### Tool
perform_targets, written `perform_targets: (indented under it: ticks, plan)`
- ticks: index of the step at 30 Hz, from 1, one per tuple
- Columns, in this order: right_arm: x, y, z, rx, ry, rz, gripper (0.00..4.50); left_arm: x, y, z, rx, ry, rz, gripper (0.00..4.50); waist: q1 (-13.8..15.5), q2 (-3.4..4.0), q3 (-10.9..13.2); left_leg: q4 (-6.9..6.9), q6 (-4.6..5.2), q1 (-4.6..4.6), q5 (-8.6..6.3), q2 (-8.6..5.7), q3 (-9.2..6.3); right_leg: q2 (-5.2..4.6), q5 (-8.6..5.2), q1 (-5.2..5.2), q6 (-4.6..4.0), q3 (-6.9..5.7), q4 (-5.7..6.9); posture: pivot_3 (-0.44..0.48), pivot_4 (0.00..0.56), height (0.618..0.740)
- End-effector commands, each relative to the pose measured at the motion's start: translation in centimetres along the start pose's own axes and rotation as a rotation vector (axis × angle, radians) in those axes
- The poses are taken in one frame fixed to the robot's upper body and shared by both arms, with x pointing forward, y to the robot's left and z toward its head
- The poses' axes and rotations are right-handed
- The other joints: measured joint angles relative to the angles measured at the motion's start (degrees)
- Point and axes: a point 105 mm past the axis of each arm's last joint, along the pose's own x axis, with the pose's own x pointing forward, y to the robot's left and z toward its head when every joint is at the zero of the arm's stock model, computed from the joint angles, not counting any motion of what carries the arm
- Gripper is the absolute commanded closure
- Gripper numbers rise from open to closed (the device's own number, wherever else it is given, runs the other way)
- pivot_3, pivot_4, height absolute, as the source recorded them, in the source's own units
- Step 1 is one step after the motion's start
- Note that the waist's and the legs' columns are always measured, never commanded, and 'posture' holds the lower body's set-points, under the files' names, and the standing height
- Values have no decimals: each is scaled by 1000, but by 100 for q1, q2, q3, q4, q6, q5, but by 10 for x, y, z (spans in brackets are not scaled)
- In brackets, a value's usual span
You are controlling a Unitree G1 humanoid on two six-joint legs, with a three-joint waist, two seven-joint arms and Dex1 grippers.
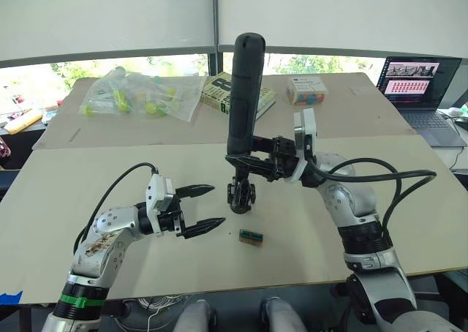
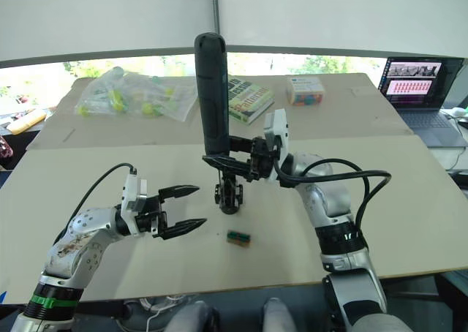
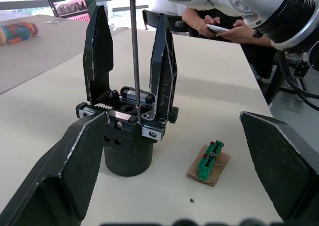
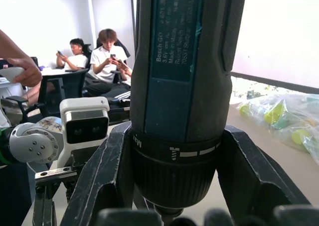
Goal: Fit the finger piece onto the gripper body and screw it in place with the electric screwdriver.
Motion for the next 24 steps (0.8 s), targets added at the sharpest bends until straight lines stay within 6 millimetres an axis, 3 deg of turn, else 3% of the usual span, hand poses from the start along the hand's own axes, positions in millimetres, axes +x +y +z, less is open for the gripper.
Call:
perform_targets:
  ticks: [1,14,24]
  plan:
    - [3,1,22,-81,-54,28,2544,1,0,4,27,-11,-8,0,-1,0,0,0,0,0,0,0,0,0,0,0,0,0,0,0,150,740]
    - [-3,-1,35,-82,-118,19,2544,1,0,-1,18,-8,-9,0,0,0,0,0,0,0,0,0,0,0,0,0,0,0,0,0,150,740]
    - [-4,2,28,-62,-85,36,2544,0,0,-3,14,-5,-9,0,0,0,0,-1,0,0,0,0,0,0,0,-1,0,0,0,0,150,740]
